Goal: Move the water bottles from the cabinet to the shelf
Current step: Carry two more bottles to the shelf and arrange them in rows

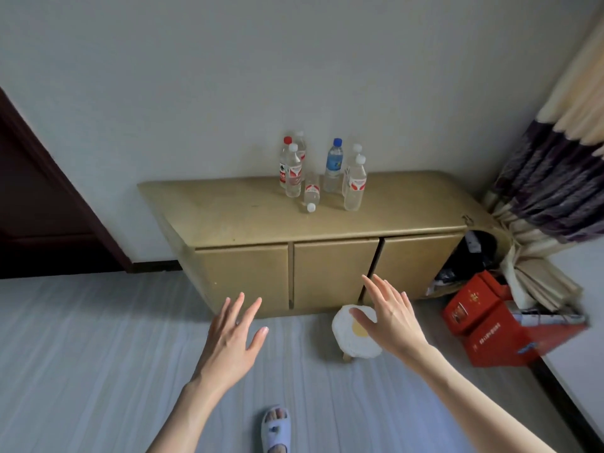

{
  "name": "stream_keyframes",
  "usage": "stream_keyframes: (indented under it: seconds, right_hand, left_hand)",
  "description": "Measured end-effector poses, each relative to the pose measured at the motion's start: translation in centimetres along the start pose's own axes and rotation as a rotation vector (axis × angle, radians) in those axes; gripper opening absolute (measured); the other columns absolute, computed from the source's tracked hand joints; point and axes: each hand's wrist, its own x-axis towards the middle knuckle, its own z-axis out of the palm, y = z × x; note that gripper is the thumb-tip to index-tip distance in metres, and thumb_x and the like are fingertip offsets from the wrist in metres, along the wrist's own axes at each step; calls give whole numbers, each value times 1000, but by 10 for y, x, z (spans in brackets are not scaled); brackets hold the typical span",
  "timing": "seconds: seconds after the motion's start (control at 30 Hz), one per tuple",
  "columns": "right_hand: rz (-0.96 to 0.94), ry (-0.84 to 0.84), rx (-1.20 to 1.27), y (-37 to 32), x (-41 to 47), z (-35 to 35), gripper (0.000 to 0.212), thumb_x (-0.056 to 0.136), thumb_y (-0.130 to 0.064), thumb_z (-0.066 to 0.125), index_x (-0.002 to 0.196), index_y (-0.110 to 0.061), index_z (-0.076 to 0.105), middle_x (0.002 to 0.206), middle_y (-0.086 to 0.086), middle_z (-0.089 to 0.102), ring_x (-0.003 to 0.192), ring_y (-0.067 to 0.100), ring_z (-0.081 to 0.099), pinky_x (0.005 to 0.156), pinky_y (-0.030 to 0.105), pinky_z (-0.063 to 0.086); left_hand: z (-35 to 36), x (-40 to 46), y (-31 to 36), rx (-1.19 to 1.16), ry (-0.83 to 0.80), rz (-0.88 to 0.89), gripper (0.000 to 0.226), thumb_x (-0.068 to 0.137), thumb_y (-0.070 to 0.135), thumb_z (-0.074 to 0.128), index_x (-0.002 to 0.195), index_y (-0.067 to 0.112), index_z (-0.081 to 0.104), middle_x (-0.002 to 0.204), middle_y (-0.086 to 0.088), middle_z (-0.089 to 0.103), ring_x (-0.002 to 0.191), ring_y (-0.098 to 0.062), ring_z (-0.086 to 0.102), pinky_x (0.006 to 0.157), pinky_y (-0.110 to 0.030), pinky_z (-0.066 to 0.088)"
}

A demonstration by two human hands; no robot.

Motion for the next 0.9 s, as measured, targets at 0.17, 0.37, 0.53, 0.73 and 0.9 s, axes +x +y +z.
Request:
stream_keyframes:
  seconds: [0.17, 0.37, 0.53, 0.73, 0.9]
  right_hand:
    - [67, 44, 26, -10, 106, -2, 68, 90, -49, 45, 146, -26, 15, 155, -1, 18, 144, 19, 12, 115, 42, 11]
    - [109, 55, 60, -13, 196, 1, 66, 90, -48, 45, 146, -25, 19, 154, -1, 21, 143, 16, 13, 116, 42, 13]
    - [184, -10, 66, 5, 257, 17, 66, 90, -50, 44, 146, -24, 20, 154, 0, 22, 142, 17, 18, 115, 41, 14]
    - [139, -106, 56, 31, 364, 36, 68, 90, -50, 44, 146, -20, 19, 153, 6, 25, 140, 23, 24, 114, 43, 21]
    - [115, -233, 96, 44, 446, 56, 73, 88, -59, 37, 145, -17, 21, 151, 8, 28, 139, 24, 26, 113, 41, 25]
  left_hand:
    - [-17, 120, -22, -36, -24, 48, 59, 90, 53, 33, 143, 30, 22, 156, -2, 8, 144, -22, -1, 117, -40, 8]
    - [-26, 232, -33, -30, -16, 84, 77, 75, 65, 20, 141, 28, 31, 155, -5, 18, 144, -25, 10, 115, -33, 9]
    - [-1, 295, -36, -31, -154, 71, 82, 70, 68, 11, 143, 31, 24, 156, -1, 11, 144, -20, 5, 115, -31, 8]
    - [32, 396, -37, -59, -186, -6, 58, 91, 44, 42, 143, 23, 26, 154, -8, 18, 143, -24, 11, 115, -35, 13]
    - [52, 471, -26, -123, -193, -93, 60, 92, 34, 47, 144, 18, 22, 154, -7, 18, 143, -21, 13, 117, -34, 15]
